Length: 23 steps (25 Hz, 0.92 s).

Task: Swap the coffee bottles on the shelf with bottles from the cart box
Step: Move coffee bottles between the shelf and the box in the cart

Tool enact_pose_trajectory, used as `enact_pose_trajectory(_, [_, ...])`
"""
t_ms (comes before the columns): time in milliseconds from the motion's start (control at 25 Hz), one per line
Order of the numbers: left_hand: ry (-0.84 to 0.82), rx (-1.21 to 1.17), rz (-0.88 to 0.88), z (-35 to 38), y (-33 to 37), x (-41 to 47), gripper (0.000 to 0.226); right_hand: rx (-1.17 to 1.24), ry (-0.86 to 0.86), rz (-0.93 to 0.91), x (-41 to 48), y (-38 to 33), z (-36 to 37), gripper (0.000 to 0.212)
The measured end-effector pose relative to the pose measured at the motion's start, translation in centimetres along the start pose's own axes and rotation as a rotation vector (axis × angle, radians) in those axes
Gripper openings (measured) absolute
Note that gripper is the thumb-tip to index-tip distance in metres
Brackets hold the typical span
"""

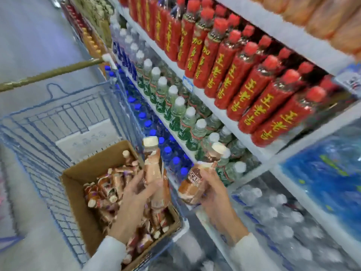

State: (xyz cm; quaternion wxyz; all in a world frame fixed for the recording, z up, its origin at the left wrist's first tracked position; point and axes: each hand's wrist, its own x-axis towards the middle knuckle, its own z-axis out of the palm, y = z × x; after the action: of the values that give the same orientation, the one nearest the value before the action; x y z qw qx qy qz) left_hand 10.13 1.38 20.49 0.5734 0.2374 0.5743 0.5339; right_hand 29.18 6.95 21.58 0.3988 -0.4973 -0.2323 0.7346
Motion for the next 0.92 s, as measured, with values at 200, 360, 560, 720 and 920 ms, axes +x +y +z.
enact_pose_trajectory(200, [-0.267,0.081,0.054,10.5,0.7,0.1,0.058,0.126,0.215,-0.238,-6.5,-6.0,-7.4,0.061])
enact_pose_trajectory(360, [-0.425,0.110,0.025,19.7,-0.7,-2.4,0.068,0.128,0.324,-0.364,-13.4,-9.2,-15.4,0.045])
enact_pose_trajectory(560, [-0.636,0.138,0.101,31.6,-1.8,-9.3,0.064,0.105,0.442,-0.524,-23.5,-12.9,-24.9,0.045])
enact_pose_trajectory(720, [-0.854,0.166,0.231,41.6,-0.9,-15.6,0.047,-0.016,0.537,-0.676,-32.1,-17.5,-32.1,0.059])
enact_pose_trajectory(920, [-0.968,0.212,0.471,55.0,1.7,-21.5,0.024,-0.124,0.724,-0.940,-38.1,-26.2,-39.0,0.014])
